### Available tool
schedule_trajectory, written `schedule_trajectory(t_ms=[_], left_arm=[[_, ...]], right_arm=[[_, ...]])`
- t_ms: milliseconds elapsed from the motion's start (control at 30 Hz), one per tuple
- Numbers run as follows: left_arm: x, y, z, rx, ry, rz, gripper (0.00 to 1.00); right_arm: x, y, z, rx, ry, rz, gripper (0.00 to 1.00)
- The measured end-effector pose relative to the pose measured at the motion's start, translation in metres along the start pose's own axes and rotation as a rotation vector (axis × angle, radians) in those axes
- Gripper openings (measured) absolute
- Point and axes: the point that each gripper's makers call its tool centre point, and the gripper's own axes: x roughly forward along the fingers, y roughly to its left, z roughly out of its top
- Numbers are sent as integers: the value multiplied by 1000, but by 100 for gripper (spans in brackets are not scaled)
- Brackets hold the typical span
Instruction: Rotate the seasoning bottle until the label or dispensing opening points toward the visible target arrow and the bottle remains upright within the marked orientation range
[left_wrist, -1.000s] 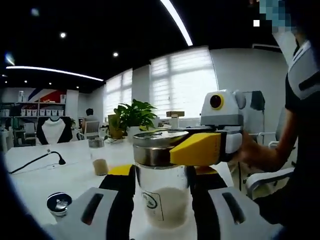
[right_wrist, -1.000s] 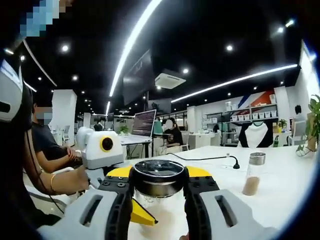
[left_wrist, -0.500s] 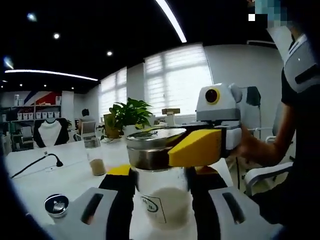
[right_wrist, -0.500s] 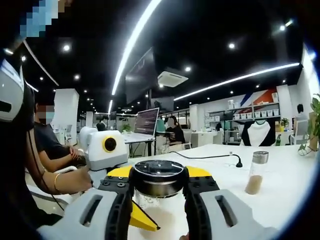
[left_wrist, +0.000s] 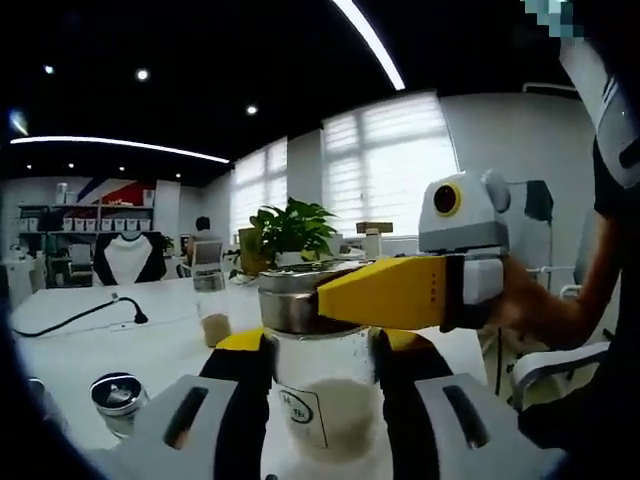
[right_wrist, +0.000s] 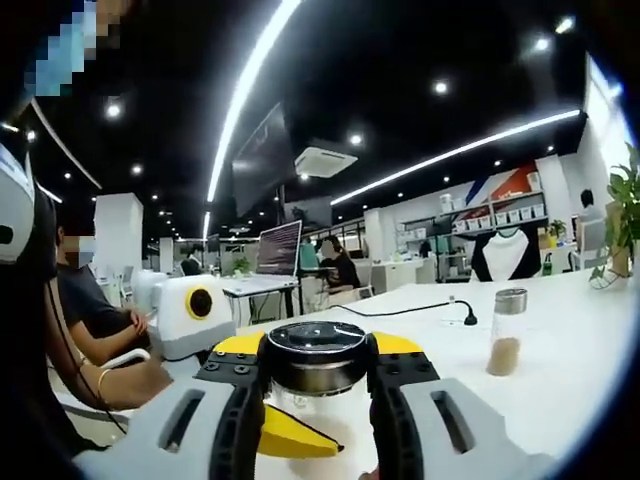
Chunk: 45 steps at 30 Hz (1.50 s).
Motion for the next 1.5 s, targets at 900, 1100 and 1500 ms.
schedule_trajectory(t_ms=[900,1100,1500], left_arm=[[-3,22,-16,61,24,289,44],[-5,22,-12,61,3,311,44],[-3,22,-15,56,16,303,44]], right_arm=[[11,-9,-30,-32,81,-237,41],[9,-8,-27,-16,57,-255,38],[9,-9,-29,-26,72,-241,38]])
